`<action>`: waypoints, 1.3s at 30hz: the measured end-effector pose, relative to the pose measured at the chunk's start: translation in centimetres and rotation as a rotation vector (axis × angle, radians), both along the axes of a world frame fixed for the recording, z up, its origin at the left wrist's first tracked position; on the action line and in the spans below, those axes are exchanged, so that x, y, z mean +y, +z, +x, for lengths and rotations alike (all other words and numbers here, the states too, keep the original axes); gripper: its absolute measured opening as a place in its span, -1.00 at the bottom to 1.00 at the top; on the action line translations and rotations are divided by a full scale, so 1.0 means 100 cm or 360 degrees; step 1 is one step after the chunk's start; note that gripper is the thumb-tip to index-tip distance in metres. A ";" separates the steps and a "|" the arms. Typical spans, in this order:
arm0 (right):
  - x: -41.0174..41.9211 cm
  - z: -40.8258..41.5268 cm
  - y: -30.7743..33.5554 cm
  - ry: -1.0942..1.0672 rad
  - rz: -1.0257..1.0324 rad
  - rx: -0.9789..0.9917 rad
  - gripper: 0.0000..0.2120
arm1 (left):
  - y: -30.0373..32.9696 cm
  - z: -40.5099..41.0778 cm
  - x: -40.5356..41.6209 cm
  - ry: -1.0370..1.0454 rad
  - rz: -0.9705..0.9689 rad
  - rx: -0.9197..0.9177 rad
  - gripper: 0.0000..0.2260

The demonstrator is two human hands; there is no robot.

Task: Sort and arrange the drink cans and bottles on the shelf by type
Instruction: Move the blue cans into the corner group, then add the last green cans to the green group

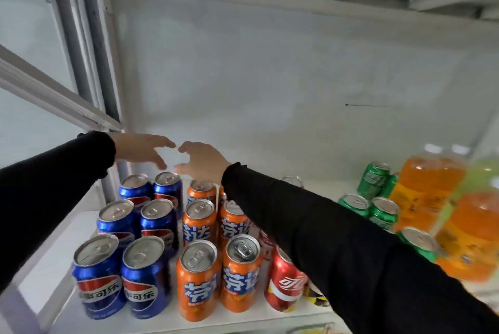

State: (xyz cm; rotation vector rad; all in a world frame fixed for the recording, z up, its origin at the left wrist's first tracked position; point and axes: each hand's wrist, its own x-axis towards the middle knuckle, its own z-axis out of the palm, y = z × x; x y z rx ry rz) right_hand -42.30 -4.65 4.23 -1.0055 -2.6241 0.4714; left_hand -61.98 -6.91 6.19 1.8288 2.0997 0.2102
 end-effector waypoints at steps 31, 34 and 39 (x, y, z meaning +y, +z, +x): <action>0.189 0.465 0.151 -0.0595 0.0022 -0.1134 -0.66 | -0.006 0.483 0.228 -0.0802 -0.0040 -0.0248 -0.30; 0.201 0.470 0.146 -0.0573 -0.0042 -0.1148 -0.60 | -0.020 0.501 0.240 -0.0834 -0.0127 -0.0139 -0.30; 0.218 0.469 0.136 -0.0541 -0.0172 -0.1179 -0.62 | -0.034 0.516 0.251 -0.0873 -0.0188 -0.0028 -0.47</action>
